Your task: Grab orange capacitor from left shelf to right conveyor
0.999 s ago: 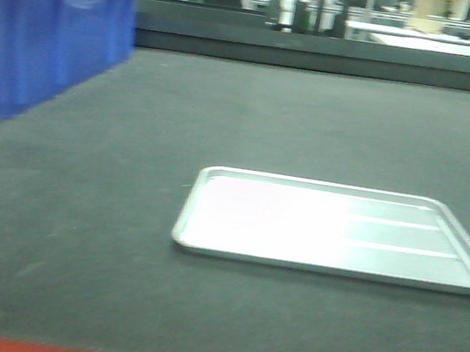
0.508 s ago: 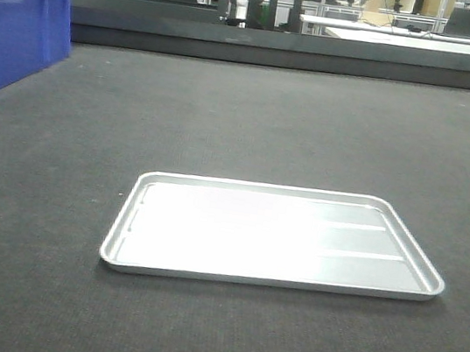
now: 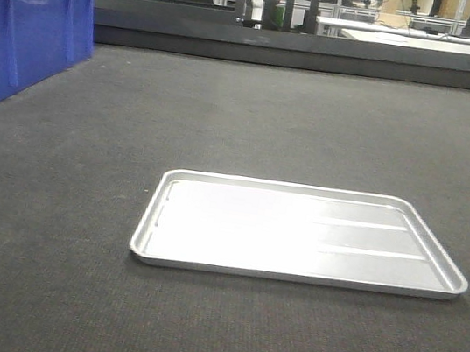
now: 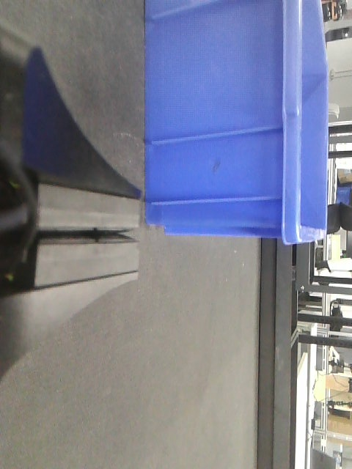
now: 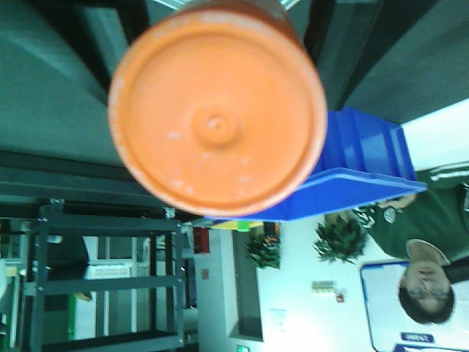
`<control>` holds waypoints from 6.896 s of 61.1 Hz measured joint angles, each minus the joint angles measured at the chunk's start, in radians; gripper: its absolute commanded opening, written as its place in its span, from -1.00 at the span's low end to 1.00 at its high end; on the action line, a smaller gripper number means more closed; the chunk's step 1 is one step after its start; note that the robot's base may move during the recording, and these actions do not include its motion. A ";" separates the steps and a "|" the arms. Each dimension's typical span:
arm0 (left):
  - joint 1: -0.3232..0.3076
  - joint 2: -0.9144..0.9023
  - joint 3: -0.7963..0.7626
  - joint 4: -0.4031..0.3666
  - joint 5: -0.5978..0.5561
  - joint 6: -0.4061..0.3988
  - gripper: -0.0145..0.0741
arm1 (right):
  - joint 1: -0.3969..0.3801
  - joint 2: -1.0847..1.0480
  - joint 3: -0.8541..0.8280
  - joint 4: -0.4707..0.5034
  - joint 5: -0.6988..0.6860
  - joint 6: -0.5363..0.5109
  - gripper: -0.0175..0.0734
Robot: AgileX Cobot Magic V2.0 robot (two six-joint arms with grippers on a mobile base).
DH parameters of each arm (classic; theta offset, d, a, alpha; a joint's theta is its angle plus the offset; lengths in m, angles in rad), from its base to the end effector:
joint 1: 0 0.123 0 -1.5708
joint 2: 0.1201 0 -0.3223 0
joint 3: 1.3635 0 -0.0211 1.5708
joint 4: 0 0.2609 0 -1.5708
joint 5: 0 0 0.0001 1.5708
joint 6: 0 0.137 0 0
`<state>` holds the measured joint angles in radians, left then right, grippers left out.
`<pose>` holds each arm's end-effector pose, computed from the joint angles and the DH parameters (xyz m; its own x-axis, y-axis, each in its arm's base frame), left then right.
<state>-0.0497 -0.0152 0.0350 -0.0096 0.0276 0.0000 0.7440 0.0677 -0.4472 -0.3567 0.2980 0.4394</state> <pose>0.0752 -0.0038 0.2007 0.0393 -0.0116 -0.9992 0.0503 0.9987 -0.0096 0.0396 0.0173 0.3446 0.0776 0.2026 -0.9762 -0.6099 0.7842 0.1143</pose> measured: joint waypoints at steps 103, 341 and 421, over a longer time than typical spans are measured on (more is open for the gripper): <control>0.000 0.000 0.000 0.000 0.000 0.000 -0.96 | -0.263 1.423 0.000 -0.011 -0.915 -0.099 0.60; 0.000 0.000 0.000 0.000 -0.002 0.000 -0.96 | -0.730 -0.078 0.473 0.378 -0.343 -0.379 -0.49; 0.000 0.000 0.000 0.000 -0.002 0.000 -0.96 | -0.739 -0.078 0.478 0.378 -0.298 -0.380 -0.49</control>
<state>-0.0497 -0.0152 0.0350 -0.0096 0.0256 0.0000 0.0052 -0.0100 0.0311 0.0210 0.0000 0.0592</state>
